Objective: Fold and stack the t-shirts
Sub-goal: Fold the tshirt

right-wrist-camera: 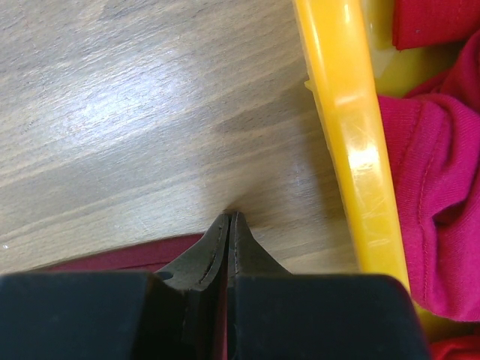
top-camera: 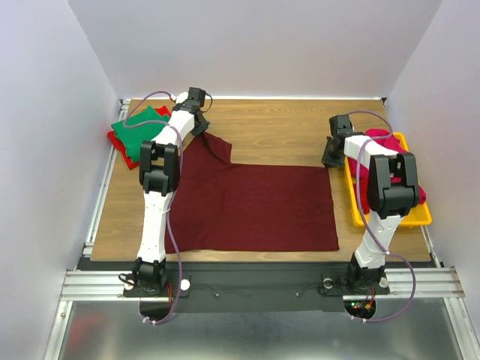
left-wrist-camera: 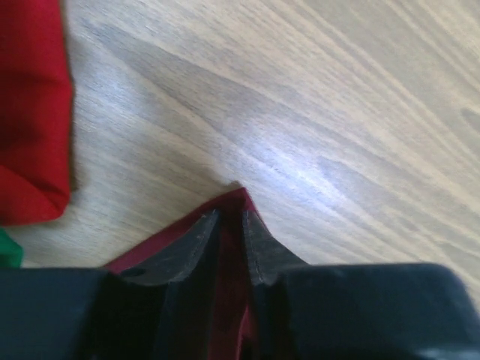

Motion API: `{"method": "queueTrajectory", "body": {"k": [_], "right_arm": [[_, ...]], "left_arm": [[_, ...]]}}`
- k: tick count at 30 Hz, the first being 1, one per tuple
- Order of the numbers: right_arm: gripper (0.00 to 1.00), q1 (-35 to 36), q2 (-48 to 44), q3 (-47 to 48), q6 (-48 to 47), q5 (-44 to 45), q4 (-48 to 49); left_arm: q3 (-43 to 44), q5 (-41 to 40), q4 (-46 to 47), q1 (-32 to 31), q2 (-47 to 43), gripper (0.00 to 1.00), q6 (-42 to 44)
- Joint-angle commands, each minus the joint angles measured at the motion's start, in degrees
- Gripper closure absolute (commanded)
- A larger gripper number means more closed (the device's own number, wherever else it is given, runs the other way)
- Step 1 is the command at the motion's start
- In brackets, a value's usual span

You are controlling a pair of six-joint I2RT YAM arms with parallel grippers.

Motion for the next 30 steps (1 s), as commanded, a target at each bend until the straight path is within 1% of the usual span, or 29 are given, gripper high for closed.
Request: {"method": "queueTrajectory", "body": {"k": [1,3,8,13,16,23,30], "right_arm": [[0.97,0.3,-1.6,-1.7,0.5,-2.8,-0.4],[0.97,0.3,-1.7,-1.8,0.5,-2.8,-0.4],[0.98,0.3,-2.3,-1.3,0.6,-2.9,-0.5],[1.00,0.3,-4.7,-0.8,0.8,-3.2,-0.5],[1.00,0.3,-6.0,-0.9,0.6,-3.3,-0.7],[1.00,0.3,-8.4,-1.5,0.6,-3.5,-1.2],[1.00,0.3,-12.0,-3.1,0.3,-4.3,-2.0]], "left_arm": [[2.0,-1.5,-2.0,0.0,0.4,0.89,0.3],[2.0,-1.1,-1.9,0.1,0.3,1.00,1.0],[0.9,0.9,-0.6,0.2,-1.2,1.00,1.8],[-3.4,0.7,2.0,0.6,-7.1,1.00,2.7],[-5.6,1.0,3.3,1.0,-9.0,1.00,4.0],[-5.4,3.4,2.1,1.2,-9.3,1.00,4.8],[-12.9,2.2,4.9,1.2,-16.4,1.00,5.5]]}}
